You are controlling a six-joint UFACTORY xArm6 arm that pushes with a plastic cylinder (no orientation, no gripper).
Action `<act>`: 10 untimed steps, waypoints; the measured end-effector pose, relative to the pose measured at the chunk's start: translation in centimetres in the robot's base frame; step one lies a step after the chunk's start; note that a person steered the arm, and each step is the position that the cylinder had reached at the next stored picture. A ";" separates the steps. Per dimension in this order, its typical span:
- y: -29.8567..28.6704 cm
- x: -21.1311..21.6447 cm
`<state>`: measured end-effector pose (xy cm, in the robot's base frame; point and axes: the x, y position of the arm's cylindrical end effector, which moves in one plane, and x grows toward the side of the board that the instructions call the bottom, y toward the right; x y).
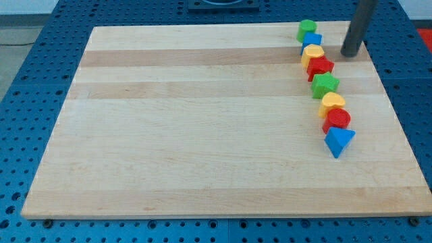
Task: Push the blue triangle towards the left
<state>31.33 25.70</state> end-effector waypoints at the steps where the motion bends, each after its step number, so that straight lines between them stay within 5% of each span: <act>1: 0.9 5.0; 4: -0.3 20.5; 10: -14.6 18.6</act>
<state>49.95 11.07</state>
